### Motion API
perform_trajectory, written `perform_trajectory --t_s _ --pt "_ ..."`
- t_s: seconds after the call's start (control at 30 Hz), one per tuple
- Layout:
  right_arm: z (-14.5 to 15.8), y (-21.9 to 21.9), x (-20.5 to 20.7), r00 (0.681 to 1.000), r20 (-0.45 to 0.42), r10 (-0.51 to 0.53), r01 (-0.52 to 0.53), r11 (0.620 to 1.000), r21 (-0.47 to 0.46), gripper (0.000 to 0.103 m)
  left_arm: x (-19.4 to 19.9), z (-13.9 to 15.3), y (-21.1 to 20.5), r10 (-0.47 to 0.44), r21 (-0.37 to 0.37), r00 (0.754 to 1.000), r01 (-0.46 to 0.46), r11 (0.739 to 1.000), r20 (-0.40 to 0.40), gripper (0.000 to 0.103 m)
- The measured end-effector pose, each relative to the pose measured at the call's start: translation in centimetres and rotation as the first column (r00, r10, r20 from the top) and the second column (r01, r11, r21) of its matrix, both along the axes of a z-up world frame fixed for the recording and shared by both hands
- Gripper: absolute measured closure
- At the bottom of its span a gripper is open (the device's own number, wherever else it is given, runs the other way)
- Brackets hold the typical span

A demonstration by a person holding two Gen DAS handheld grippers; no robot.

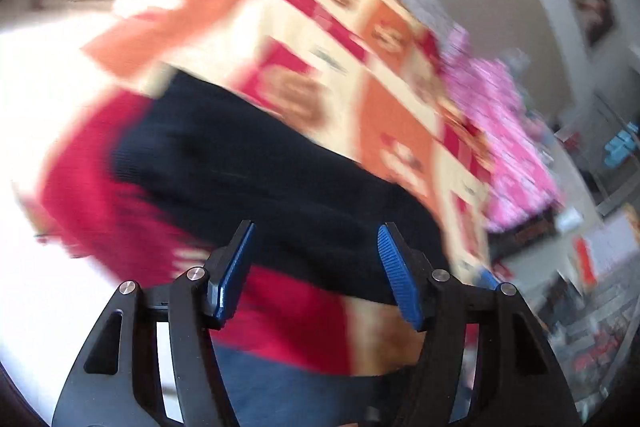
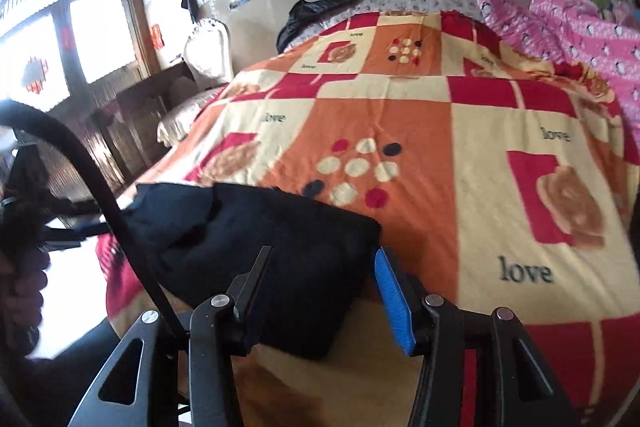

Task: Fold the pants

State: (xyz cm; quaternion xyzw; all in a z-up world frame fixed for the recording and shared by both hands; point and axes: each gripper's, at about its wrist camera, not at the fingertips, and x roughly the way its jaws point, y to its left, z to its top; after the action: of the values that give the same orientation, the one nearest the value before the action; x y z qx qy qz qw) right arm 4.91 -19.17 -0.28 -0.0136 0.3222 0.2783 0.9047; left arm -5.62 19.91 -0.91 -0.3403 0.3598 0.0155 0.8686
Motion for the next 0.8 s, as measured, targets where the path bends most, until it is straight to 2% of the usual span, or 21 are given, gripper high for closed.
perform_trajectory --t_s 0.07,0.17,0.23,0.27,0.33,0.47,0.5,0.57,0.67,0.73,0.8 --pt "-0.7 0.0 -0.8 1.000 0.011 -0.007 0.008 1.000 -0.022 0.054 -1.3 -0.8 2.0 0.109 0.000 0.994 -0.109 0.994 -0.025 0.040" --pt "-1.1 -0.2 -0.9 0.999 0.023 -0.042 0.043 0.999 -0.031 0.054 -0.9 -3.0 4.0 0.152 -0.112 0.987 -0.158 0.981 -0.061 0.040" --pt "-1.1 -0.7 -0.6 0.997 0.014 -0.074 0.075 0.997 -0.014 0.054 -0.3 -4.7 4.9 0.179 -0.186 0.980 -0.193 0.963 -0.090 0.040" --pt "-1.2 -1.1 -0.5 0.996 0.009 -0.093 0.093 0.996 -0.009 0.054 0.1 -5.8 5.4 0.204 -0.224 0.969 -0.231 0.947 -0.137 0.040" --pt "-1.4 -1.8 -0.2 0.993 -0.008 -0.114 0.114 0.993 0.017 0.054 0.0 -6.7 6.1 0.233 -0.290 0.962 -0.265 0.920 -0.139 0.037" --pt "-1.5 -2.4 0.0 0.990 -0.024 -0.138 0.139 0.990 0.031 0.054 0.5 -6.9 7.1 0.255 -0.361 0.963 -0.271 0.892 -0.091 0.032" --pt "-1.6 -2.2 0.1 0.991 -0.027 -0.134 0.135 0.991 0.023 0.054 0.7 -7.1 7.5 0.263 -0.394 0.960 -0.278 0.876 -0.094 0.030" --pt "-1.7 -1.7 0.2 0.992 -0.025 -0.127 0.127 0.992 -0.001 0.054 0.6 -7.4 8.2 0.274 -0.456 0.958 -0.283 0.844 -0.088 0.017" --pt "-1.8 -1.0 0.0 0.994 -0.015 -0.112 0.111 0.993 -0.027 0.054 1.0 -7.4 8.7 0.287 -0.511 0.953 -0.295 0.808 -0.096 0.010" --pt "-1.9 -1.0 0.0 0.994 -0.016 -0.109 0.108 0.994 -0.028 0.054 1.4 -7.2 8.9 0.293 -0.531 0.953 -0.291 0.796 -0.082 0.011" --pt "-2.0 -1.3 0.1 0.993 -0.022 -0.119 0.119 0.993 -0.018 0.054 1.3 -7.0 9.0 0.285 -0.577 0.957 -0.268 0.772 -0.063 0.011"
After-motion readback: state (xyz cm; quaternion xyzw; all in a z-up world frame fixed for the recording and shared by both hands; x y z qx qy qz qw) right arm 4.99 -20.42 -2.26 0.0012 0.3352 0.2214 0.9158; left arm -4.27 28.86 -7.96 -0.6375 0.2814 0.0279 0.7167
